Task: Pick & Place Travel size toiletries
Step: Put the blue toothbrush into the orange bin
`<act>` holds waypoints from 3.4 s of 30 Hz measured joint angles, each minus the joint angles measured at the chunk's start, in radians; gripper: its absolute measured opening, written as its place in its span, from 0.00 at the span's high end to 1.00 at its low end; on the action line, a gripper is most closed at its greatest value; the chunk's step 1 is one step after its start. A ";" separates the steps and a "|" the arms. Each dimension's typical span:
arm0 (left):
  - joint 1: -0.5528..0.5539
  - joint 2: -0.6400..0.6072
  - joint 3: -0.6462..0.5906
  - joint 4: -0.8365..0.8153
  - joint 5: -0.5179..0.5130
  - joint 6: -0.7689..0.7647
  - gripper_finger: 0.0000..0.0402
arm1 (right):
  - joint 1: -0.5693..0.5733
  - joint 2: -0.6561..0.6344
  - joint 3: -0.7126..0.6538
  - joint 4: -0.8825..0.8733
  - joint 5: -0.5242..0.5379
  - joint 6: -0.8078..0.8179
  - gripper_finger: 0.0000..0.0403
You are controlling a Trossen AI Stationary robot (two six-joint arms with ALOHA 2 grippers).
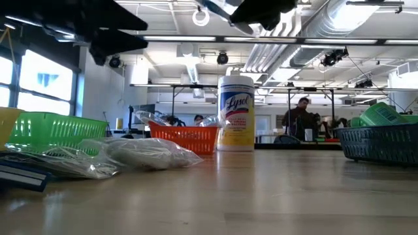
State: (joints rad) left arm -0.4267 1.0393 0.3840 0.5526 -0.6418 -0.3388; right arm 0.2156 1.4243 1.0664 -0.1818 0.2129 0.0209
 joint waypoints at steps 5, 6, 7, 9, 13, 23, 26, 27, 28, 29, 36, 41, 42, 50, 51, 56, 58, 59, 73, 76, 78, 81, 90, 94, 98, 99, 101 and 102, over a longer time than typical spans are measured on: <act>0.129 0.000 0.000 0.060 0.154 0.121 0.49 | -0.078 0.008 0.000 0.014 -0.097 -0.039 0.96; 0.155 0.000 0.000 0.070 0.182 0.140 0.49 | -0.095 0.008 0.000 0.029 -0.114 -0.048 0.96; 0.181 0.000 0.000 0.077 0.206 0.155 0.49 | -0.111 0.009 0.000 0.043 -0.132 -0.053 0.96; 0.231 0.000 0.000 0.085 0.251 0.187 0.49 | -0.145 0.025 0.000 0.066 -0.153 -0.074 0.96; 0.326 0.000 0.000 0.108 0.334 0.265 0.49 | -0.220 0.057 -0.001 0.101 -0.181 -0.104 0.96; 0.510 0.001 0.000 0.164 0.553 0.281 0.49 | -0.338 0.183 0.001 0.328 -0.346 -0.120 0.96; 0.520 0.001 0.000 0.165 0.553 0.274 0.49 | -0.347 0.211 -0.001 0.380 -0.379 -0.116 0.96; 0.520 0.001 0.000 0.171 0.555 0.274 0.49 | -0.347 0.220 -0.001 0.403 -0.381 -0.108 0.96; 0.518 0.001 0.000 0.179 0.559 0.274 0.49 | -0.347 0.225 0.000 0.409 -0.383 -0.101 0.96; 0.518 0.001 0.000 0.192 0.567 0.274 0.49 | -0.347 0.231 0.000 0.410 -0.384 -0.098 0.96; 0.518 0.000 0.000 0.216 0.603 0.261 0.49 | -0.347 0.254 0.000 0.447 -0.376 -0.095 0.96; 0.518 0.000 0.000 0.216 0.610 0.249 0.49 | -0.347 0.254 0.000 0.461 -0.375 -0.096 0.96; 0.518 0.000 0.000 0.216 0.610 0.244 0.50 | -0.347 0.254 0.000 0.468 -0.375 -0.096 0.96; 0.518 0.001 0.000 0.216 0.605 0.235 0.67 | -0.347 0.253 0.000 0.467 -0.373 -0.100 0.96; 0.518 0.001 0.000 0.216 0.600 0.236 0.68 | -0.347 0.253 0.000 0.466 -0.373 -0.100 0.96; 0.518 0.001 0.000 0.270 0.579 0.239 0.75 | -0.347 0.253 0.000 0.477 -0.370 -0.101 0.96; 0.518 0.001 0.000 0.270 0.578 0.239 0.77 | -0.347 0.253 0.000 0.484 -0.371 -0.101 0.96; 0.518 0.001 0.000 0.270 0.578 0.238 0.79 | -0.347 0.253 0.000 0.486 -0.371 -0.102 0.96; 0.518 0.000 0.000 0.252 0.576 0.221 0.89 | -0.346 0.253 0.000 0.485 -0.379 -0.092 0.96; 0.518 0.000 0.000 0.252 0.580 0.203 0.89 | -0.347 0.253 0.000 0.485 -0.413 -0.074 0.96; 0.518 0.000 0.000 0.250 0.581 0.203 0.89 | -0.347 0.253 0.000 0.484 -0.425 -0.073 0.95; 0.518 0.000 0.000 0.234 0.580 0.203 0.89 | -0.347 0.253 0.000 0.483 -0.404 -0.075 0.88; 0.518 0.000 0.000 0.199 0.580 0.230 0.90 | -0.347 0.234 0.000 0.479 -0.366 -0.164 0.55; 0.518 0.000 0.000 0.198 0.580 0.257 0.93 | -0.347 0.204 0.000 0.415 -0.277 -0.164 0.39; 0.518 0.000 0.000 0.199 0.550 0.277 0.93 | -0.347 0.137 0.000 0.281 -0.132 -0.165 0.28; 0.518 0.000 0.000 0.198 0.531 0.286 0.93 | -0.347 0.122 0.001 0.253 -0.102 -0.165 0.26; 0.518 0.000 0.000 0.186 0.486 0.304 0.93 | -0.347 0.085 0.001 0.165 -0.057 -0.165 0.24; 0.518 0.000 0.000 0.171 0.450 0.311 0.93 | -0.347 0.072 0.000 0.136 -0.040 -0.165 0.23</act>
State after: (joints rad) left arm 0.0917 1.0397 0.3843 0.7235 -0.1915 -0.0282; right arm -0.1317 1.4967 1.0664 -0.0454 0.1726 -0.1443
